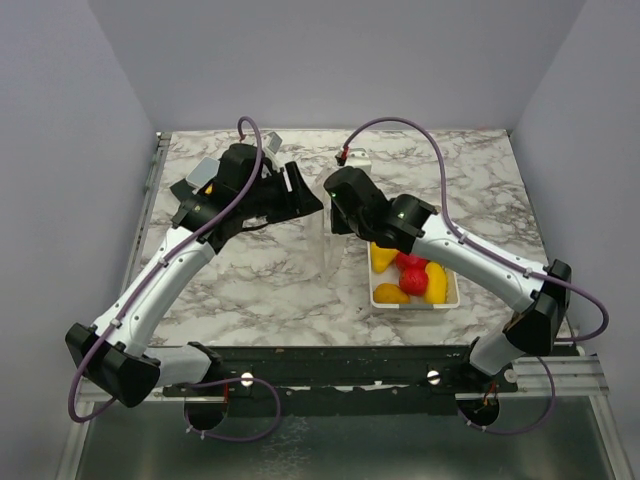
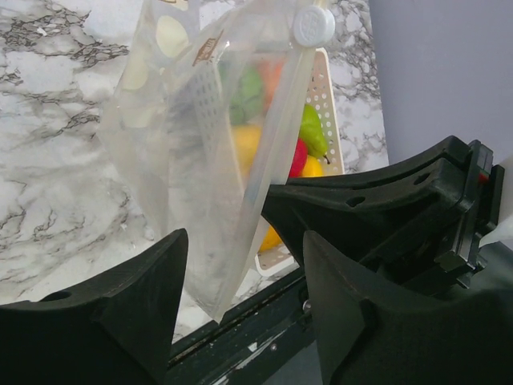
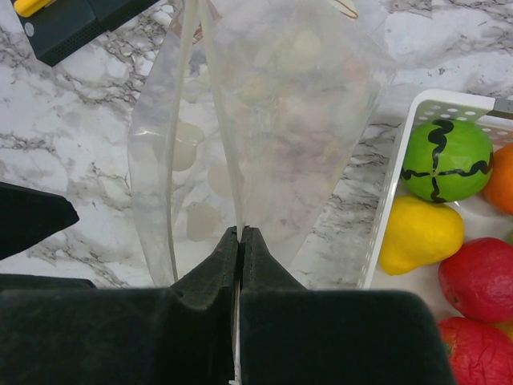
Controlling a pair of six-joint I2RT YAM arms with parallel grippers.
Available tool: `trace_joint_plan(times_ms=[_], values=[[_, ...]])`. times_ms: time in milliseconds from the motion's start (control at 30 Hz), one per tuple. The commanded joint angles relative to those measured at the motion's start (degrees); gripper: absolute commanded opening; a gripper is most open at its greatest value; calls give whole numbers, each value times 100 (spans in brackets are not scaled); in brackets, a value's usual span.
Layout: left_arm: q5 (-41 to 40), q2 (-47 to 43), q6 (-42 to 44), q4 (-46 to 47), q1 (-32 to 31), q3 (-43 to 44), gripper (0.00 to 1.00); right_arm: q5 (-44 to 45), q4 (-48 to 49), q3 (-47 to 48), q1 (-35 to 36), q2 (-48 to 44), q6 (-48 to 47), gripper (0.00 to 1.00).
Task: Place the food in the zip-top bag and seal the zipper
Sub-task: Open the zipper of the food storage bag at the center of the board.
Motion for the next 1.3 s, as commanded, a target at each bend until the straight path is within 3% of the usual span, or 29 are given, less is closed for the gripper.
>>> trace_joint_plan(times_ms=[0, 833, 1267], values=[[-312, 80, 45, -189, -176, 177, 63, 207, -151, 256, 87, 157, -61, 1], [-2470, 618, 178, -445, -1084, 319, 59, 181, -151, 358, 154, 310, -17, 1], [-3499, 659, 399, -902, -1323, 499, 33, 305, -117, 223, 151, 264, 44, 1]])
